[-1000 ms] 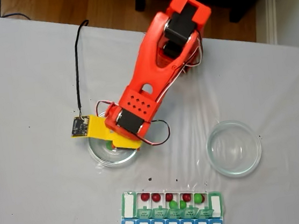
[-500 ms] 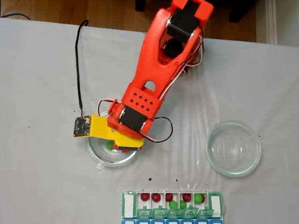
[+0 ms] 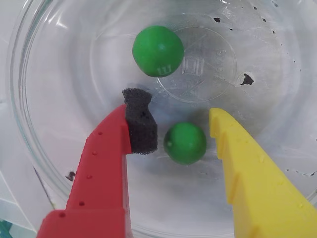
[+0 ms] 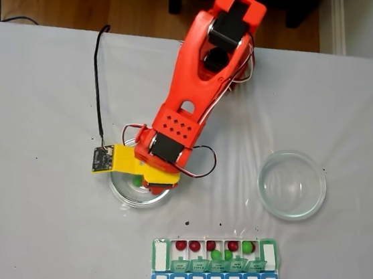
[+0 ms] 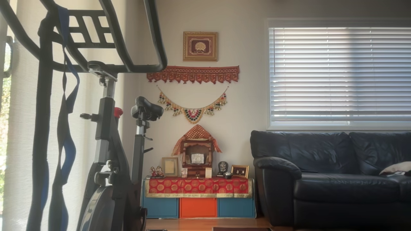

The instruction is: Sort medicines into box.

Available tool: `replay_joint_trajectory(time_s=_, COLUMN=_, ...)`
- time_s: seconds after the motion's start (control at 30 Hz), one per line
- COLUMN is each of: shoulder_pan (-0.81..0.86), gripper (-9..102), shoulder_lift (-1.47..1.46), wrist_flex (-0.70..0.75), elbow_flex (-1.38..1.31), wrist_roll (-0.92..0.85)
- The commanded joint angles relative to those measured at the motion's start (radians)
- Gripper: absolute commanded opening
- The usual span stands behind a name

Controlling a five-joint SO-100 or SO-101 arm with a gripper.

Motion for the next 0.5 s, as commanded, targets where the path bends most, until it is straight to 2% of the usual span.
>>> replay_joint_trajectory(time_s=0.0, shoulder_pan=-0.028, gripper=21, shoulder_lift=0.041, wrist_flex=0.025, elbow_flex=-0.009, wrist_roll=-0.014)
replay_joint_trajectory(time_s=0.17, shoulder_pan=-0.046, gripper=21, shoulder_lift=0.015, wrist_flex=0.114, elbow_flex=-0.052, wrist_roll=-0.060)
replay_joint_trajectory(time_s=0.47, shoulder_pan=-0.074, gripper=22, shoulder_lift=0.034, wrist_flex=0.155, elbow_flex=-0.055, wrist_roll=-0.100)
